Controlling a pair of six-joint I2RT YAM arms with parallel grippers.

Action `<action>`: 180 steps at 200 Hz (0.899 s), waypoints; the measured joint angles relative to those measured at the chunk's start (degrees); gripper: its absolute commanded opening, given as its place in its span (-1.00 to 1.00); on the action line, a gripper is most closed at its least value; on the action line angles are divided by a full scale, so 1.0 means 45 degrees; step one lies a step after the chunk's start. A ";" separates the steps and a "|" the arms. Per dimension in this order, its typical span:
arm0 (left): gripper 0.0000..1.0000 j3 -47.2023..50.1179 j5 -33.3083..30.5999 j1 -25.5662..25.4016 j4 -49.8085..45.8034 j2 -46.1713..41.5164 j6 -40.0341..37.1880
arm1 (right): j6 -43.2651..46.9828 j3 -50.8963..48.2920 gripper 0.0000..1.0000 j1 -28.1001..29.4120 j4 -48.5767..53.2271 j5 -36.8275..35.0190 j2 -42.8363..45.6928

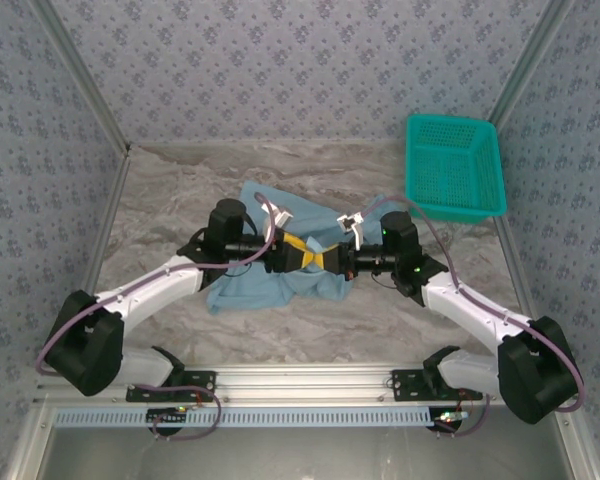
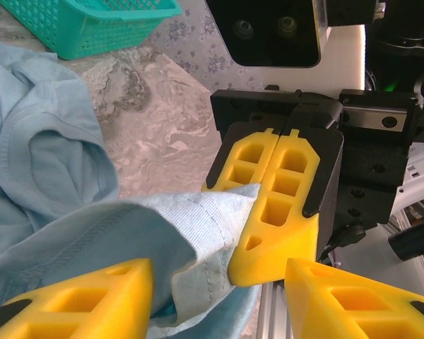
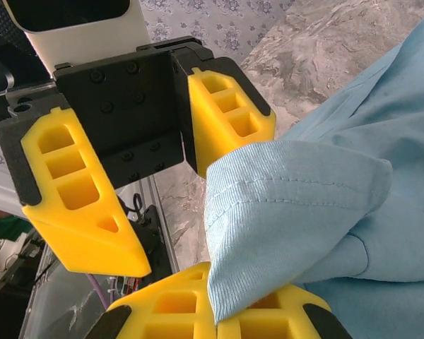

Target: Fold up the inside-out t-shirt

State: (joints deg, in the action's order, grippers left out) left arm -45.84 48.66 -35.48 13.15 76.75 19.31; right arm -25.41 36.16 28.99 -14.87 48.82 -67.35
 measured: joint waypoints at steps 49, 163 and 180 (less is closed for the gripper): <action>-0.30 -0.0204 0.0000 -0.0058 -0.0544 0.0068 -0.0393 | 0.0005 0.0000 -1.00 -0.0005 0.0034 -0.0049 0.0097; -1.00 -0.0330 -0.0325 -0.0287 -0.0835 -0.0010 -0.0189 | 0.0403 0.0476 -0.38 -0.0068 0.1826 -0.2108 0.0413; -1.00 -0.0335 -0.1137 -0.0505 -0.1069 -0.0374 0.0121 | 0.0923 0.1423 -0.16 0.0024 0.3910 -0.4401 0.0549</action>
State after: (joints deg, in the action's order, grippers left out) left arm -47.35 43.55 -37.76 8.34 75.07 19.86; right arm -21.26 42.57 29.10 2.72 29.02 -64.88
